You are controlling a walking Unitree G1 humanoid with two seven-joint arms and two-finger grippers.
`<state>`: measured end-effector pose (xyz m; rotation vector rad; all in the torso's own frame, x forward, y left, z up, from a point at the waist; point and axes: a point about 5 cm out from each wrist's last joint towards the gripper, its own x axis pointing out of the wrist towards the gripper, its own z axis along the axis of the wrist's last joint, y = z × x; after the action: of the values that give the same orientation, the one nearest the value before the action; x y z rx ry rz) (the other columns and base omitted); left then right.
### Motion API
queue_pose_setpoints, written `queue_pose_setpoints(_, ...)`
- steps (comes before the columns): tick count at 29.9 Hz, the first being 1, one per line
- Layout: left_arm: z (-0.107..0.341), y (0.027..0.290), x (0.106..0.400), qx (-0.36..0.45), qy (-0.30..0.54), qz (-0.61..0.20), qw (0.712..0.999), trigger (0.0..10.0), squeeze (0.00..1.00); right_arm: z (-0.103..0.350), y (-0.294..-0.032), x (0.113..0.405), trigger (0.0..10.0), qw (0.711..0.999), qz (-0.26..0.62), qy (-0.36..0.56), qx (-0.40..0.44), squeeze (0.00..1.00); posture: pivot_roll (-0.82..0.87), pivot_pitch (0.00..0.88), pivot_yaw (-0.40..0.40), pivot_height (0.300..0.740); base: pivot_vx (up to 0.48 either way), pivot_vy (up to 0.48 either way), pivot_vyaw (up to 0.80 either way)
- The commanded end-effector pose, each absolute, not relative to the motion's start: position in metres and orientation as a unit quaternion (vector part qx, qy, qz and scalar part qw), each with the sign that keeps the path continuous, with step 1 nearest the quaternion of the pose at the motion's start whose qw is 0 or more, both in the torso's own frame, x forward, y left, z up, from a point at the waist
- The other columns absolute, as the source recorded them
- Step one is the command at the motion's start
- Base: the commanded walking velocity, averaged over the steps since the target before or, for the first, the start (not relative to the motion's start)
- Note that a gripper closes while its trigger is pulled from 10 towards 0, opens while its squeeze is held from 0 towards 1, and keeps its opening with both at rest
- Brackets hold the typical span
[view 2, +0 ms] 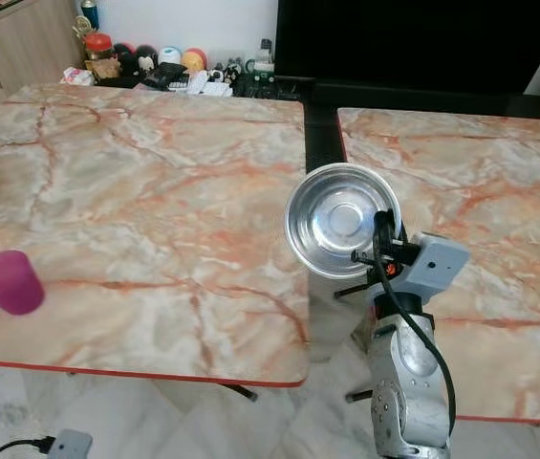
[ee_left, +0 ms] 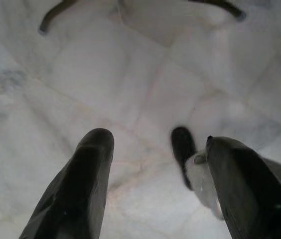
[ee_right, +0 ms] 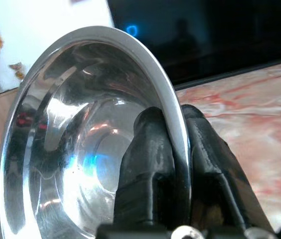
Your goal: Setting the table
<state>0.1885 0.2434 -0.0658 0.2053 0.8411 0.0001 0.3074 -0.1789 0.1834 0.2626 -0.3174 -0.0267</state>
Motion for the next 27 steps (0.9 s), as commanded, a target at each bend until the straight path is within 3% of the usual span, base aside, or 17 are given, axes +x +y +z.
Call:
queue_pose_setpoints(1, -0.0714, 0.2359, 0.1821, 0.095, 0.419, -0.011, 0.903, 10.0, 0.00, 0.1893, -0.1837, 0.3062, 10.0, 0.975, -0.024, -0.176, 0.133, 0.00, -0.05, 0.098, -0.025, 0.740, 0.000, -0.412, 0.00)
queue_pose_setpoints(13, -0.0705, 0.2341, 0.1841, 0.092, 0.414, -0.015, 0.905, 10.0, 0.00, 0.1890, -0.1832, 0.3058, 10.0, 0.977, -0.030, -0.172, 0.125, 0.00, -0.05, 0.122, -0.021, 0.740, 0.000, -0.413, 0.00)
queue_pose_setpoints(17, -0.0698, 0.2344, 0.1852, 0.092, 0.413, -0.017, 0.906, 10.0, 0.00, 0.1860, -0.1814, 0.3049, 10.0, 0.978, -0.032, -0.165, 0.127, 0.00, -0.06, 0.129, -0.017, 0.740, 0.000, -0.412, -0.80)
queue_pose_setpoints(27, -0.0709, 0.2373, 0.1822, 0.093, 0.420, -0.013, 0.903, 10.0, 0.00, 0.1873, -0.1798, 0.3053, 10.0, 0.976, -0.037, -0.171, 0.129, 0.00, -0.05, 0.127, -0.016, 0.740, 0.000, -0.413, 0.00)
